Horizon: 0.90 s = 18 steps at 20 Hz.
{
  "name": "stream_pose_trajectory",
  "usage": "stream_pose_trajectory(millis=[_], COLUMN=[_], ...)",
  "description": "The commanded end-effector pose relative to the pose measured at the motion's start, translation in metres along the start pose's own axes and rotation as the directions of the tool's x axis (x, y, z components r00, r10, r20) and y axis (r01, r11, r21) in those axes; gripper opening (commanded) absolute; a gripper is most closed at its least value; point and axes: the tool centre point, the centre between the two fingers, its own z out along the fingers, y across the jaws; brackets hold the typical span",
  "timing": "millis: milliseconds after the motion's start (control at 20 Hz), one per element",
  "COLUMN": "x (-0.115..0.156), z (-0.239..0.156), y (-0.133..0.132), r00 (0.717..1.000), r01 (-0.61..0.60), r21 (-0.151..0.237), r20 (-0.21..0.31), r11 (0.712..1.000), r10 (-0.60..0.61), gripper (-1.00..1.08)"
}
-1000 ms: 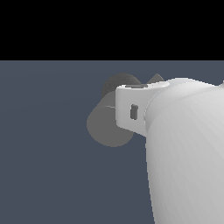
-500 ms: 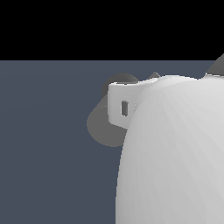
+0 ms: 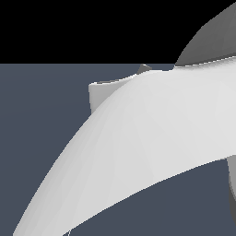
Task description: Turn on the faucet by rotating a designated handle.
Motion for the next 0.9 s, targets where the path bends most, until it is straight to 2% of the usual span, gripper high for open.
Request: stream_pose_trajectory(millis=[0, 150, 200, 850], x=[-0.041, -0.046, -0.006, -0.028], z=[0.0, 0.0, -0.001, -0.001], y=[0.023, 0.029, 0.012, 0.05], r00=[0.997, 0.997, 1.0, 0.999], r01=[-0.051, -0.05, -0.011, -0.029], r21=[-0.021, -0.025, 0.005, -0.009], r20=[0.051, 0.056, -0.004, 0.024], r11=[0.998, 0.998, 1.0, 1.0], r10=[0.052, 0.052, 0.011, 0.029], gripper=[-1.0, -1.0, -1.0, -1.0])
